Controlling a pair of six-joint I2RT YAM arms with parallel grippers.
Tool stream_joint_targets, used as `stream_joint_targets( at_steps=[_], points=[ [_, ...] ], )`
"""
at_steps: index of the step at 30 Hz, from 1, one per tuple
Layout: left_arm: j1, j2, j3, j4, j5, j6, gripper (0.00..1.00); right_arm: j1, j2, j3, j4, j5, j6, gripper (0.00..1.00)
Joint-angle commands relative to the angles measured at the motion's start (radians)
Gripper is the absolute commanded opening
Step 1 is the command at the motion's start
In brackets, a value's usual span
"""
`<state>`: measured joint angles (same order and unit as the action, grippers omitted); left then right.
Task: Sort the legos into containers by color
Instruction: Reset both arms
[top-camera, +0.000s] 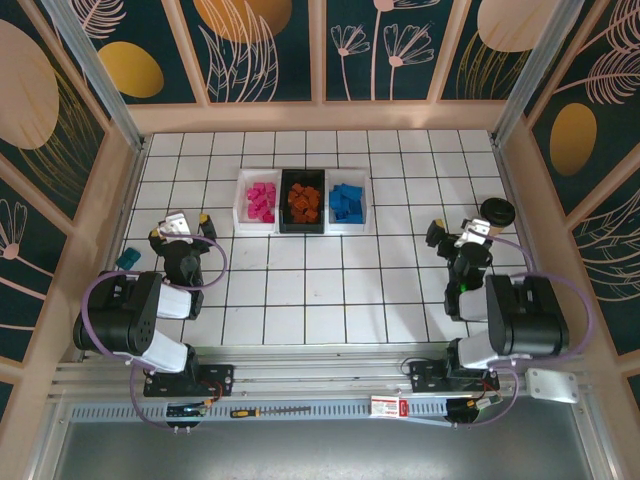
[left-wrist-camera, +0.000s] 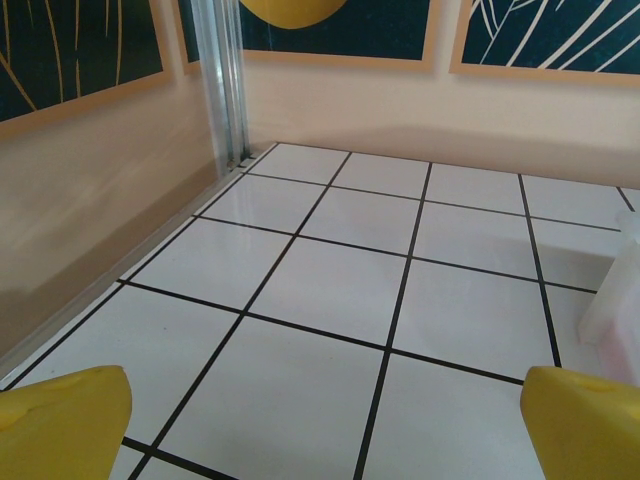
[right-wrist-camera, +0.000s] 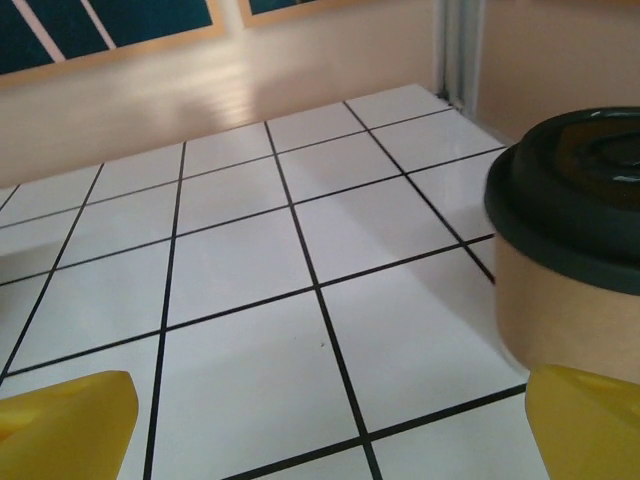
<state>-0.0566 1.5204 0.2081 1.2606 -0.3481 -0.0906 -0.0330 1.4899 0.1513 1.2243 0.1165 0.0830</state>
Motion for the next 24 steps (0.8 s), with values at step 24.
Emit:
stream_joint_targets(
  at_steps=[24],
  points=[
    [0.008, 0.0, 0.008, 0.049, 0.003, -0.016, 0.99, 0.031, 0.084, 0.034, 0.181, 0.062, -0.038, 0.99]
  ],
)
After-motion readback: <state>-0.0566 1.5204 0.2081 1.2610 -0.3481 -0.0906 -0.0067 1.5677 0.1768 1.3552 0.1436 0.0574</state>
